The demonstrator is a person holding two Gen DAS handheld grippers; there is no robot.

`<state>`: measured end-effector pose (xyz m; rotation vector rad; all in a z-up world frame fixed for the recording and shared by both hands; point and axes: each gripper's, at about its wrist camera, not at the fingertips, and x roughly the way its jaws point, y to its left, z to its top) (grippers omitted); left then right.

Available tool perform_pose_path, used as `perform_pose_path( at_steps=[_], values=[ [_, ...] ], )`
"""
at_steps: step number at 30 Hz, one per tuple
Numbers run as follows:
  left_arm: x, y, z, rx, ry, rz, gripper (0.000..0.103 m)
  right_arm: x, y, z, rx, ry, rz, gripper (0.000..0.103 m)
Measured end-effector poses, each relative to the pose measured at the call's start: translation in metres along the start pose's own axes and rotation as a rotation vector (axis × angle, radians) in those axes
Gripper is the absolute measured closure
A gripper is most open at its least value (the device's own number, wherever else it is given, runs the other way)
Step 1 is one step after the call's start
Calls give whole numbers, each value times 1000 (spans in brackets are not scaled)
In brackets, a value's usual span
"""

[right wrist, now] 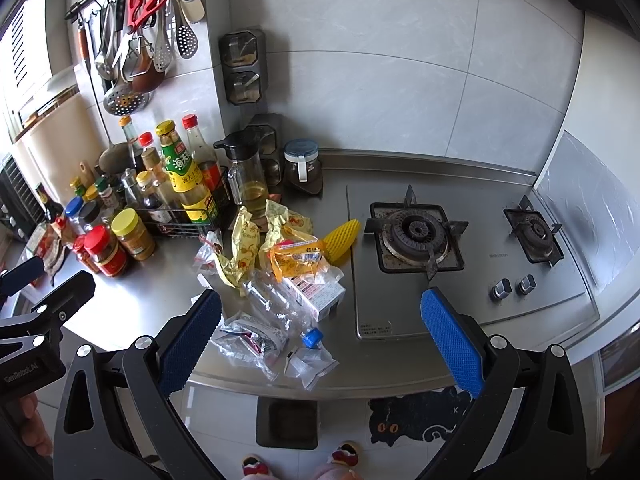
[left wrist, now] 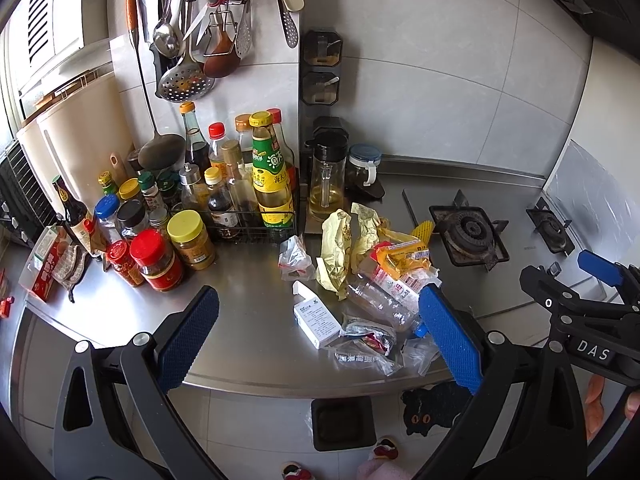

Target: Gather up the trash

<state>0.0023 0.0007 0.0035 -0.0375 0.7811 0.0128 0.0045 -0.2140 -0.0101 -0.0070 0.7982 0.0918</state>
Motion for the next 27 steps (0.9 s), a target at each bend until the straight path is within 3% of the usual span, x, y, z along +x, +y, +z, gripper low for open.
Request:
perform_pose_path(
  at_steps=[27],
  values=[
    [-2, -4, 1, 1, 6, 1, 8, -3, -6, -2, 3, -9, -12, 3]
  ],
)
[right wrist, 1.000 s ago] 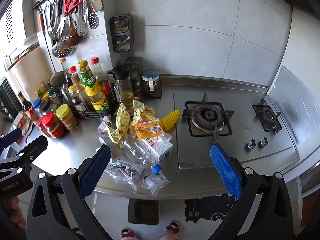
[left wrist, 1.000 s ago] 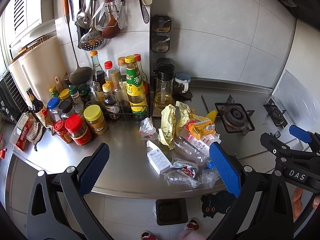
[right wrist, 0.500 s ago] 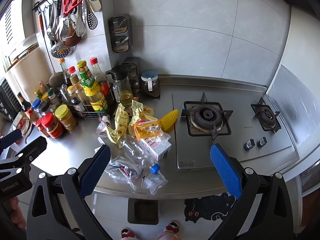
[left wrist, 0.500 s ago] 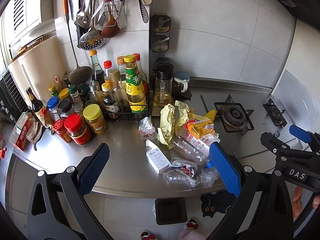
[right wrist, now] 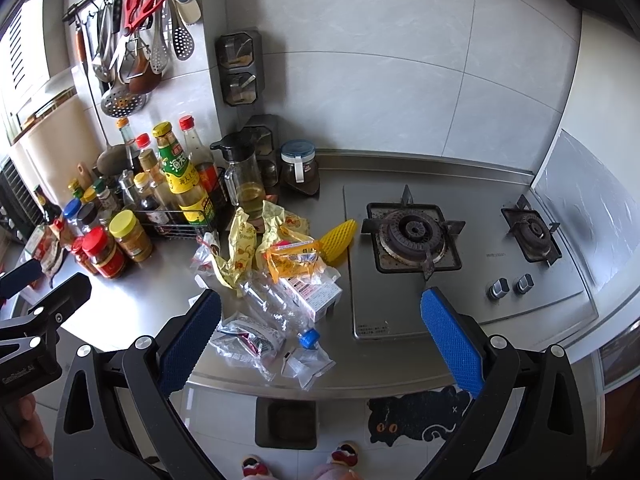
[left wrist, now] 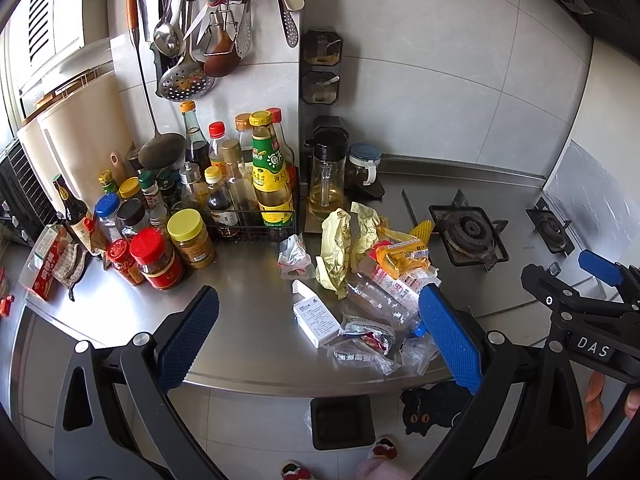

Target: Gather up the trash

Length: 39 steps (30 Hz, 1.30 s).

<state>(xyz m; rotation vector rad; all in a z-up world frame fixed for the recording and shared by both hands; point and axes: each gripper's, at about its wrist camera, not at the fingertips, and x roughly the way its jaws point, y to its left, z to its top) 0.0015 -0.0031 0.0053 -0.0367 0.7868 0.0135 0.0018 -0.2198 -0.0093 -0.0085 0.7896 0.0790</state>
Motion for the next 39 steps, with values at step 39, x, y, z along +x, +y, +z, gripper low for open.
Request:
perform_pose_path(
  at_steps=[39],
  values=[
    [103, 15, -58, -49, 173, -67, 9, 101, -16, -64, -69, 103, 104, 5]
  ],
)
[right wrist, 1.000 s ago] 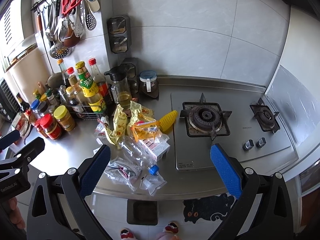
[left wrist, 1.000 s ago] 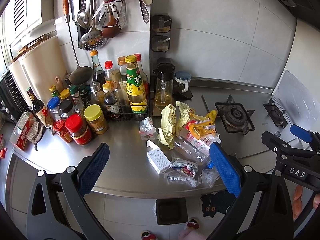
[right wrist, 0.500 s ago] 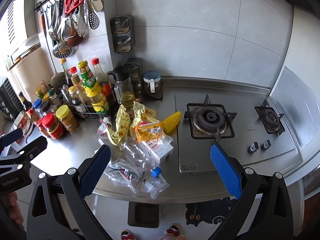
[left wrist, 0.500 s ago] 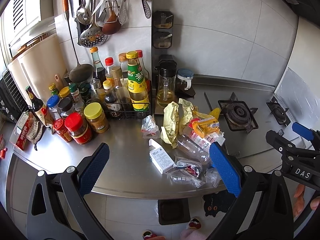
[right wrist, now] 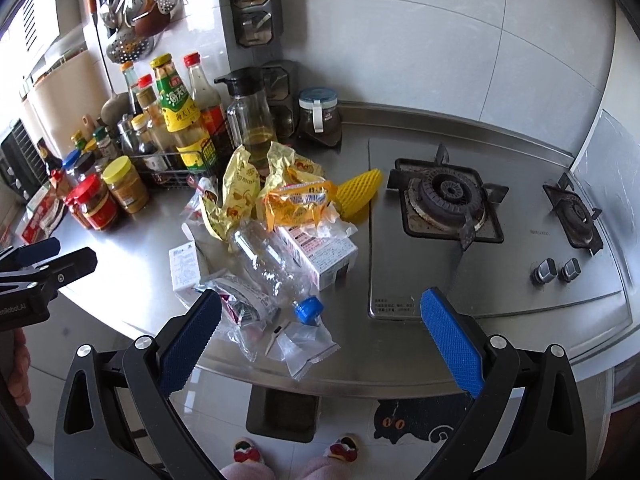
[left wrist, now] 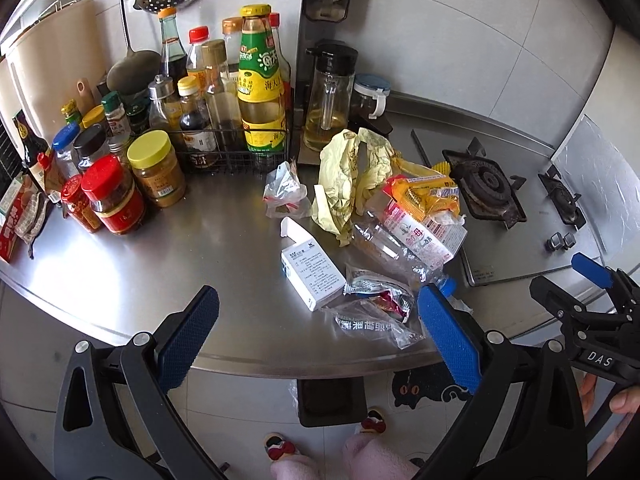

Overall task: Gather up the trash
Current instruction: 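Grasp the clear plastic bag with the left gripper while the right gripper grasps a small clear wrapper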

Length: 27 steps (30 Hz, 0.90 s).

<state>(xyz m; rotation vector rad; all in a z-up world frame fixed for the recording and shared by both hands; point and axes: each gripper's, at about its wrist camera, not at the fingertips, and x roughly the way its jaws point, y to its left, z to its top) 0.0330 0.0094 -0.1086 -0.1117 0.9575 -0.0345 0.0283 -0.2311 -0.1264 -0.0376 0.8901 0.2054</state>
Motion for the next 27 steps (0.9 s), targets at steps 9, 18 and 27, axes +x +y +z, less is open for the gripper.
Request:
perform_pose_path(
  at_steps=[9, 18, 27],
  values=[
    [63, -15, -38, 3, 127, -74, 36, 63, -13, -41, -22, 129, 55, 31],
    [98, -14, -49, -98, 153, -125, 36, 102, -21, -49, 17, 164, 121, 32],
    [135, -16, -49, -150, 186, -101, 50, 133, -18, -49, -22, 217, 166, 42]
  ],
)
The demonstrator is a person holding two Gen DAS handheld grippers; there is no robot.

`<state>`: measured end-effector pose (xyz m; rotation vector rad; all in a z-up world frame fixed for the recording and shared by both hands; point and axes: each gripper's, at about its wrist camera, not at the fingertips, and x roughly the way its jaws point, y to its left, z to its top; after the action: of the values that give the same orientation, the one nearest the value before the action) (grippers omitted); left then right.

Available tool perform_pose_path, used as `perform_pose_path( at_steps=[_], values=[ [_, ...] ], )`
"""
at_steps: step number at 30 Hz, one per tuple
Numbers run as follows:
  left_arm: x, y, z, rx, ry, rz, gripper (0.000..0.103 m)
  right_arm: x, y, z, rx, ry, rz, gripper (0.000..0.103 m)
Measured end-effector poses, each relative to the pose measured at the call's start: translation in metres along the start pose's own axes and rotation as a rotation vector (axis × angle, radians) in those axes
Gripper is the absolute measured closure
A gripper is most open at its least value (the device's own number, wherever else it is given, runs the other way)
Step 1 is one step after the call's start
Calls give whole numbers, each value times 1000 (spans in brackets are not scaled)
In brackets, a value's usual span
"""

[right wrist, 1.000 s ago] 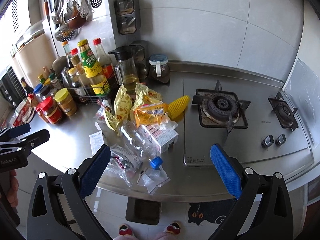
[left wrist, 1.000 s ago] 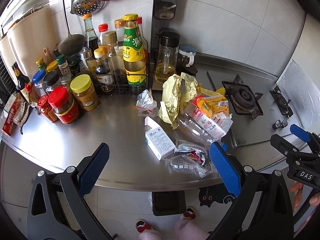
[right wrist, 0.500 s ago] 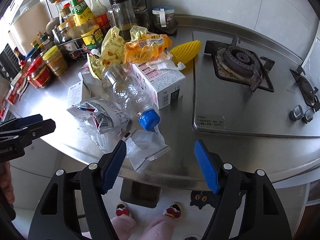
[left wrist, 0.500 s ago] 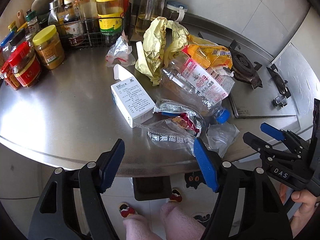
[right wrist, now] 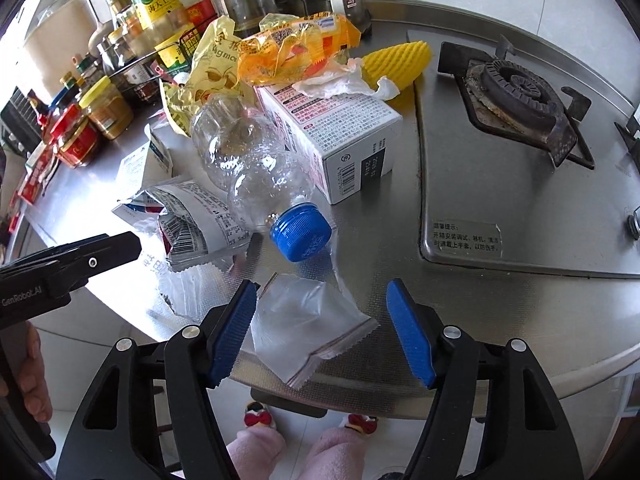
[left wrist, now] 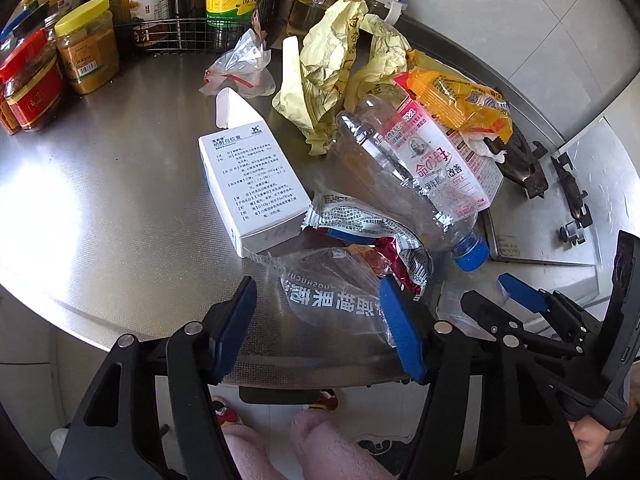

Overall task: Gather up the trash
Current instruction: 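Grasp the clear plastic bag with the left gripper while the right gripper grasps a small clear wrapper, then lower both held wrappers over the floor bin and open both grippers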

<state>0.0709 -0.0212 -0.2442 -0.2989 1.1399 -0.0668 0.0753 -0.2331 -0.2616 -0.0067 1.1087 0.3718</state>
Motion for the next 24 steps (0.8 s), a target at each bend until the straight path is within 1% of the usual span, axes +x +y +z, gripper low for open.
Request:
perform_pose_path(
  at_steps=[1, 2, 3, 4, 5, 6, 7, 8, 10, 12, 14, 17, 21, 24],
  values=[
    [4, 1, 0, -4, 4, -1, 57, 2, 0, -1, -4, 8, 11, 45],
    [8, 2, 0, -5, 8, 2, 64, 4, 0, -2, -12, 15, 16, 50],
    [11, 3, 0, -6, 12, 9, 68, 5, 0, -3, -22, 15, 22, 52],
    [15, 5, -1, -10, 14, 15, 74, 4, 0, -3, -30, 14, 31, 55],
    [16, 6, -3, -14, 16, 17, 83, 4, 1, -3, -39, 15, 39, 57],
    [18, 8, -4, -17, 21, 20, 89, 4, 1, -3, -51, 15, 40, 69],
    [20, 9, -5, -20, 25, 21, 100, 4, 1, -4, -68, 18, 40, 78],
    [22, 9, -7, -23, 25, 23, 101, 5, 1, -4, -84, 21, 43, 85],
    [23, 11, -10, -32, 17, 28, 103, 4, 2, -6, -117, 14, 52, 89],
    [22, 11, -14, -49, 3, 35, 103, 4, 0, -6, -120, 16, 82, 95],
    [19, 12, -18, -72, -10, 40, 103, 0, -4, -6, -113, 14, 119, 96],
    [7, 11, -29, -86, -31, 43, 103, -10, -6, -11, -128, 6, 133, 96],
    [-12, 4, -47, -58, -42, 39, 103, -24, 1, -22, -114, 1, 151, 96],
    [-28, 2, -57, -16, -42, 24, 103, -32, 11, -38, -92, -14, 154, 96]
  ],
)
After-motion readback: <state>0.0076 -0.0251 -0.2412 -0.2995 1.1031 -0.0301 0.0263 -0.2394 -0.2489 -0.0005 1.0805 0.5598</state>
